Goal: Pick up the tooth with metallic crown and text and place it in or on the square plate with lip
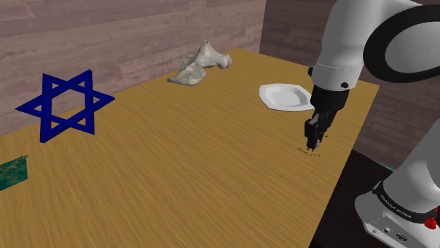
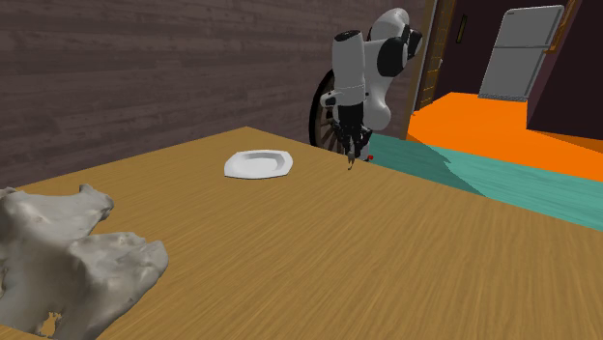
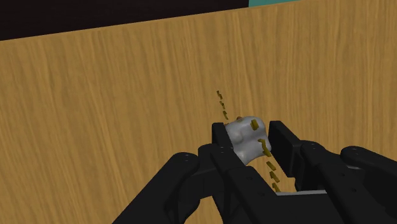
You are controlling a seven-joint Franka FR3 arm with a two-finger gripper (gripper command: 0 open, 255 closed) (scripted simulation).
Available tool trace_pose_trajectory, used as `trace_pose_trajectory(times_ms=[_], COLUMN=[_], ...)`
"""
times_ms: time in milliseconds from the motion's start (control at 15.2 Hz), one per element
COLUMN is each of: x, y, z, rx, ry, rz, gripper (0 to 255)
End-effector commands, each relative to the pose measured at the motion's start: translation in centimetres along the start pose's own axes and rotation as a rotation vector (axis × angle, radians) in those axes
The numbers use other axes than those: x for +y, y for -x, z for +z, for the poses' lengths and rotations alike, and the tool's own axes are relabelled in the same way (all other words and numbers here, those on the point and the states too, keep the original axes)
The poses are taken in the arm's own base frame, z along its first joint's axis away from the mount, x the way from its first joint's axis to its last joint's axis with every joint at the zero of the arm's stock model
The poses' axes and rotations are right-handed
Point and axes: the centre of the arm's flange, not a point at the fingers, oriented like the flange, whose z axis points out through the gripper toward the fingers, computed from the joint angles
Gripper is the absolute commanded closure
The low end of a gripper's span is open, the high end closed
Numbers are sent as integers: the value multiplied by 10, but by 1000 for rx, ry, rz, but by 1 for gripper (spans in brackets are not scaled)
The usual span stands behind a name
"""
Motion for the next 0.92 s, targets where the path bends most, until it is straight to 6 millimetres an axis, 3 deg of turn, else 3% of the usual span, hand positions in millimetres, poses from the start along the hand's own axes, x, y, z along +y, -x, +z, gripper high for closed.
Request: trace_pose_trajectory(times_ms=[0, 330, 858], x=[0, 0, -3], y=[0, 0, 6], z=[0, 0, -42], rx=[0, 0, 0], ry=[0, 0, 0], rz=[0, 0, 0], gripper=[255, 255, 255])
